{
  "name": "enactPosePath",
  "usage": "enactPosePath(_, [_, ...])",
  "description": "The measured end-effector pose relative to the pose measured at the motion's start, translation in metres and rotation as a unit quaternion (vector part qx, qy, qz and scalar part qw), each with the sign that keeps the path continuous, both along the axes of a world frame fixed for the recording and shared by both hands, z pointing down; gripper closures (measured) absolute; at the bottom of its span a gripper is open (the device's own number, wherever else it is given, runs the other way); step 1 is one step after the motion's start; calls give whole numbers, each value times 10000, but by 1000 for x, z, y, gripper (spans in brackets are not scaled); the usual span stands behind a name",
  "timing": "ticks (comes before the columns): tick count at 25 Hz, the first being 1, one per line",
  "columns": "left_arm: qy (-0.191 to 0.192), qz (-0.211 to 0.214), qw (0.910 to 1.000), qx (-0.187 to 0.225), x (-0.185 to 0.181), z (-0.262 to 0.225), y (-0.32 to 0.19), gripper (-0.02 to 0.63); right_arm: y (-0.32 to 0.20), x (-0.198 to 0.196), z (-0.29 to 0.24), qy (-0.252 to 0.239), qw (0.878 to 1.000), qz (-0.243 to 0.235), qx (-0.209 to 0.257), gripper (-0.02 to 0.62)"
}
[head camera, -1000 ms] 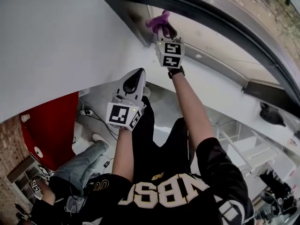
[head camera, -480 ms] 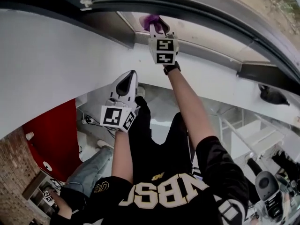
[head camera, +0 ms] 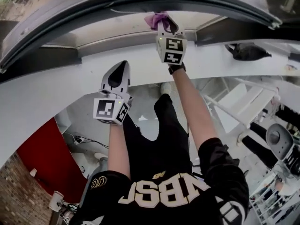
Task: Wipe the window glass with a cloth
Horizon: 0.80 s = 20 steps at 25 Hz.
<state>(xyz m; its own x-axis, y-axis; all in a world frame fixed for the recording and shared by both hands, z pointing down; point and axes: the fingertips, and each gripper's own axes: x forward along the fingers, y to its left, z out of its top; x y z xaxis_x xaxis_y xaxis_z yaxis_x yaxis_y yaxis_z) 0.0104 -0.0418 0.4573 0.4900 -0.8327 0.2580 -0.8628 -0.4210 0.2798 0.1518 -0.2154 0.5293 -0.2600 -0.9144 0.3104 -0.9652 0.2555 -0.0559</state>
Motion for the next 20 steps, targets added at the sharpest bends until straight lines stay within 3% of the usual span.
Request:
enactPosePath(4, [12,217,9997,82,57,5,-10,583,-4,98,8,-101,9972,726,-145,508])
enactPosePath(7, [31,250,9997,78,78,9,-12,583,-5,156,13,-287,9886,1459,-233,508])
enactPosePath(12, [146,200,9997,25,87,13,-8,583,2,249,28,-1118,9440,3049,-583,508])
enactPosePath(14, [183,178,9997,19,87,11,-6,583,4,259,26,-1161,9383,3208,-567,508])
enactPosePath(16, [186,150,9997,30,83,6,0,583,7,249,24,-1022,9436,3095,-573,508])
enactPosePath(20, [191,-78,9998,74,36,-8,18,583,30,163,21,-805,9643,2419,-713,508])
